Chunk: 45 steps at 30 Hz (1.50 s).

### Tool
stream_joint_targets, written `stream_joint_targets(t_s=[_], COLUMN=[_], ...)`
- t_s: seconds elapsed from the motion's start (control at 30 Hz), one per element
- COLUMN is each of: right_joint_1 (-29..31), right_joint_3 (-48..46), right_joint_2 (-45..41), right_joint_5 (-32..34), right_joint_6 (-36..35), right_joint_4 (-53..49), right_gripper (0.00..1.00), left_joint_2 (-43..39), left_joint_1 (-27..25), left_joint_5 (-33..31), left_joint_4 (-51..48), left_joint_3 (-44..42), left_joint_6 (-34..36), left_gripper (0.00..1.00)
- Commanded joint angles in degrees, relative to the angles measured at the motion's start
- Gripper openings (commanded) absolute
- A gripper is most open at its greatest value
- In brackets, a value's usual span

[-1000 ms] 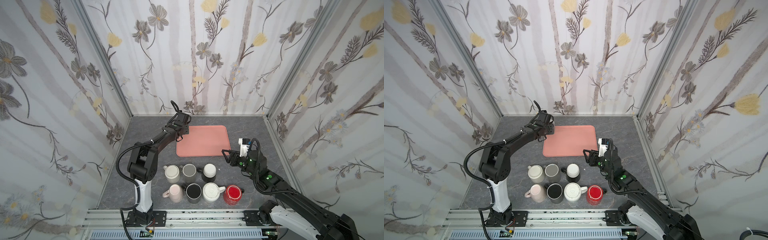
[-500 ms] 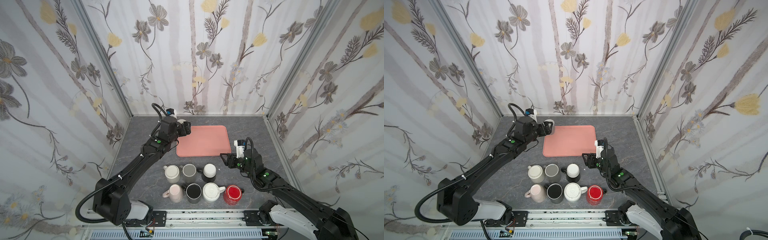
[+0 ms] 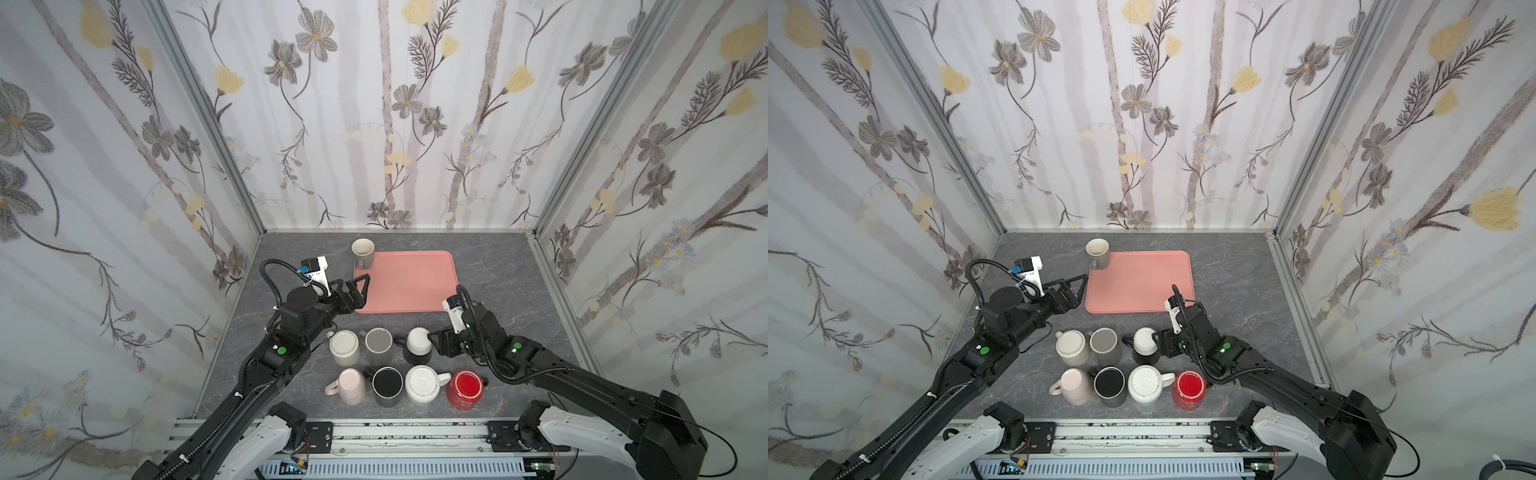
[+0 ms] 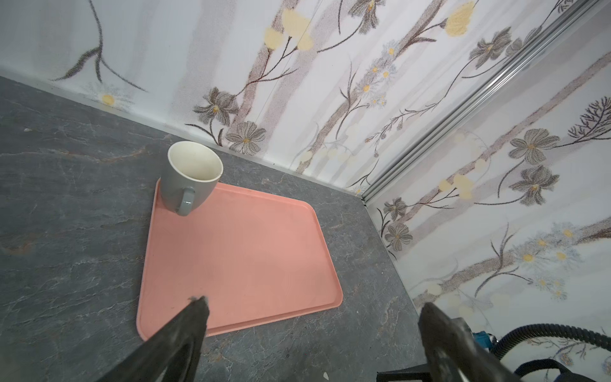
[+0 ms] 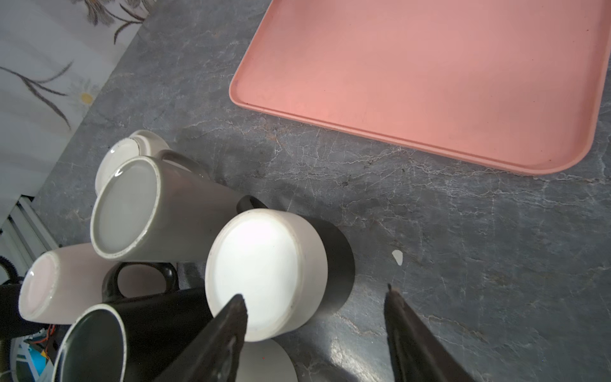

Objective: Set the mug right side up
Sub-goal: 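Move the left gripper to the upside-down black mug with white base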

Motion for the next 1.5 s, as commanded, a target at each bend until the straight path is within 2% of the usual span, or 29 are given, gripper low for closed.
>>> stream_joint_targets(t_s=[0.0,0.07,0.1,0.33,0.57,0.67,0.97,1.1,1.47], right_joint_1=[3.9,5.8,6.7,11.7,12.0,10.9,4.4,2.1,-5.1], right_joint_3=[1.2,2.1,2.7,6.1,7.4,7.2,4.4,3.4,0.5], right_joint_2=[0.0,0.9,1.8,7.7,11.3,10.5,7.2,6.3,2.0], right_joint_5=[3.6,5.5,6.7,11.2,17.5,20.5,20.5,19.9,16.8], right_joint_6=[-1.6,-1.3,-1.2,-1.7,-1.0,-0.1,1.2,1.3,2.0], right_joint_4=[-1.8,-2.0,-2.3,-3.9,-7.5,-8.6,-8.4,-8.1,-5.8], right_gripper=[0.8,0.99,1.0,1.0,1.0,1.0,0.96,0.96,0.95], left_joint_2=[-0.7,-0.5,-0.3,0.0,0.2,0.4,4.5,8.2,24.5], left_joint_1=[0.0,0.0,0.0,0.0,0.0,0.0,-0.5,-4.0,-19.1], left_joint_5=[-0.1,0.2,0.3,0.3,0.8,1.5,6.6,5.1,-6.8], left_joint_4=[2.4,2.3,2.3,1.9,1.8,1.9,-0.3,-4.4,-18.1], left_joint_3=[-1.3,-1.6,-1.7,-2.1,-2.0,-1.8,0.6,3.6,15.1], left_joint_6=[-1.0,-1.1,-1.1,-1.2,-1.3,-1.0,1.9,5.6,16.9], left_gripper=[1.0,1.0,1.0,1.0,1.0,1.0,0.97,0.95,0.83])
